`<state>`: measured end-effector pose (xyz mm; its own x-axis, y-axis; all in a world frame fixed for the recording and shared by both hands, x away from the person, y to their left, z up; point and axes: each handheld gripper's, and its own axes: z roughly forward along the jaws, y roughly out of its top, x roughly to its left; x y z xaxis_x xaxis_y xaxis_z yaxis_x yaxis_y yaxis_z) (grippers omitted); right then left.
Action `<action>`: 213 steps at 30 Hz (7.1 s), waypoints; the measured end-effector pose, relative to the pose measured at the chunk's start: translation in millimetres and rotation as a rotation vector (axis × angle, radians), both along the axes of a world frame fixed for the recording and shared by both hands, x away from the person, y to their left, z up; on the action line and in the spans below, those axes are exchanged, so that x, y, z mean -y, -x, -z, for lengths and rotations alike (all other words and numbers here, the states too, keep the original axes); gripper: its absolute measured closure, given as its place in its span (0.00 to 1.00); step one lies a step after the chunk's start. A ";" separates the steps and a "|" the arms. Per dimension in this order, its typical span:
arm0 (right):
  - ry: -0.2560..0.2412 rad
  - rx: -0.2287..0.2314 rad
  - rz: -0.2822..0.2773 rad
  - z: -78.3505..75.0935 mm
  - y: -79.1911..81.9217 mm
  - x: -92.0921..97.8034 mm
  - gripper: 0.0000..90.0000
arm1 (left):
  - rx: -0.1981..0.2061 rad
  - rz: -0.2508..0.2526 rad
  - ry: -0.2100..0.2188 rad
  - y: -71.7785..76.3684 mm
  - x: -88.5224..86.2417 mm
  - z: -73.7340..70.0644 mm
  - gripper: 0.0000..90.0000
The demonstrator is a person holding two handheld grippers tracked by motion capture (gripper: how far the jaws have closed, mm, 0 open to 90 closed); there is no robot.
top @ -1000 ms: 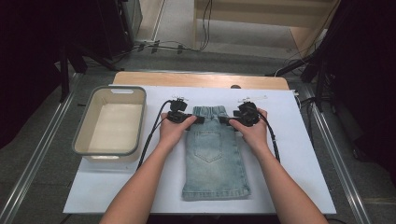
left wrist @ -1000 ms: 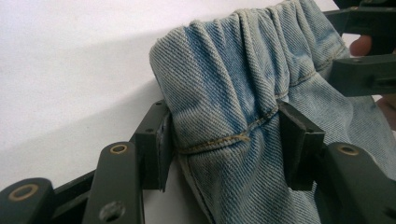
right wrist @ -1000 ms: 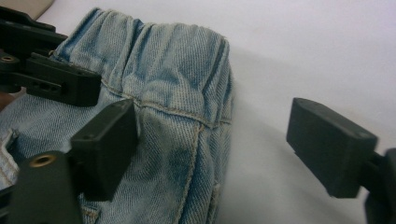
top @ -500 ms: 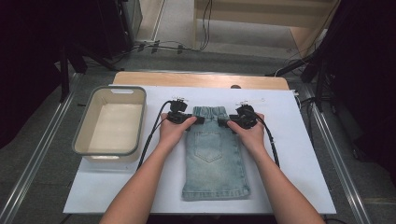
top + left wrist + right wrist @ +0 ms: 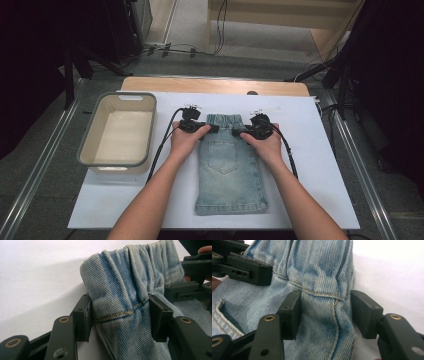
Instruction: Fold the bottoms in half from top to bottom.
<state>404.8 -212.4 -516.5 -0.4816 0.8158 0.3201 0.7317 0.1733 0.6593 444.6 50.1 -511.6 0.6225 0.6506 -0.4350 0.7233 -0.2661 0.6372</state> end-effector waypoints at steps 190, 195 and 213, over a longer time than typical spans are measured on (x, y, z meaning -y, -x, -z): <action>0.233 0.355 -0.159 5.8 156.8 44.2 0.27 | 0.285 0.192 0.003 163.5 -51.2 -4.5 0.40; 0.145 0.325 -0.112 5.6 166.8 55.4 0.32 | 0.277 0.203 -0.016 167.1 -52.2 -6.7 0.57; 0.012 0.147 -0.091 4.8 177.6 43.1 0.66 | 0.200 0.187 -0.066 167.5 -50.5 -2.4 0.50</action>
